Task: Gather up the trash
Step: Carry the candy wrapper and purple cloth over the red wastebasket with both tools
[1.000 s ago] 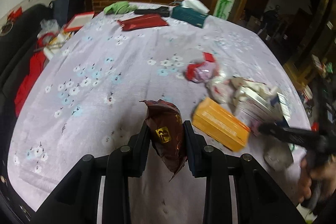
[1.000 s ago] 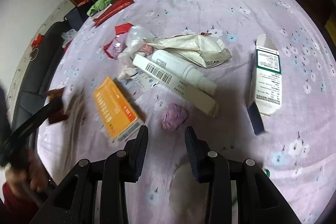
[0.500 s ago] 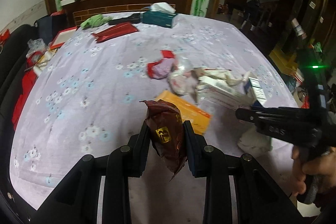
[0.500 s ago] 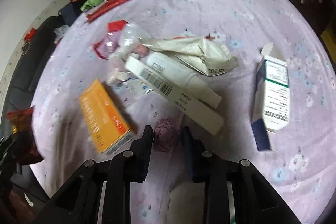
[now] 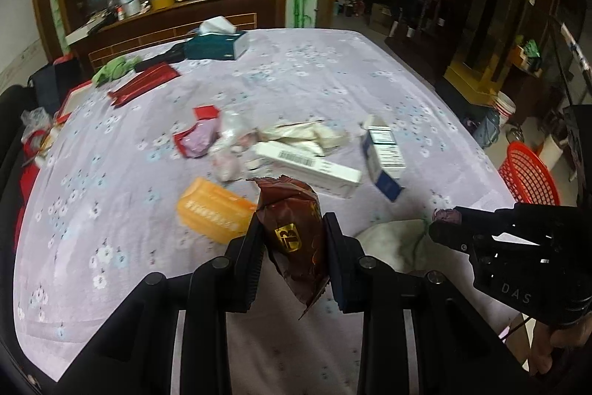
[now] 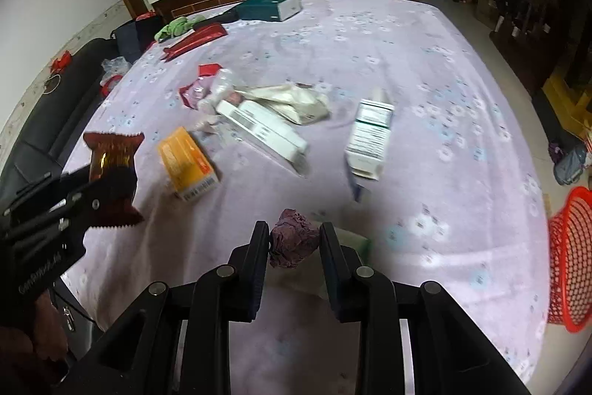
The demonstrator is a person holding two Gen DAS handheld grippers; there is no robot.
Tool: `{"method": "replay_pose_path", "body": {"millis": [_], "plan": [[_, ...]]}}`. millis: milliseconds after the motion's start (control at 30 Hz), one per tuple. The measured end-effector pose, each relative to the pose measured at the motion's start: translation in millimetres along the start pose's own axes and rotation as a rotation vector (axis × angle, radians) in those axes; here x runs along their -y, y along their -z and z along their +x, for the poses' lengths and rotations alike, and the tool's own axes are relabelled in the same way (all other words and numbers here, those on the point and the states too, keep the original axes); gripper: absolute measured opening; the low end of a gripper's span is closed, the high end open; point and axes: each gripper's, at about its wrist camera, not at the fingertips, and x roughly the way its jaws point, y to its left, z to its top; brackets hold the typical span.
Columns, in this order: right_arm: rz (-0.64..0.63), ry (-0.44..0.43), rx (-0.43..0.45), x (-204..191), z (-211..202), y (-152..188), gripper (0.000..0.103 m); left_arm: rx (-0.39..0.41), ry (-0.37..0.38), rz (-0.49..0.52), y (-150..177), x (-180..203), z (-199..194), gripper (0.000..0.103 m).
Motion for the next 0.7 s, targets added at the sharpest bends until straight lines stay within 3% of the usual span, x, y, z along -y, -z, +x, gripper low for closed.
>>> {"method": "replay_pose_path", "body": {"millis": [700], "plan": [[0.065,0.055,0.086,52,-54,18,0.03,0.042,0.014,0.081,-12,57,-13,0.029]]}}
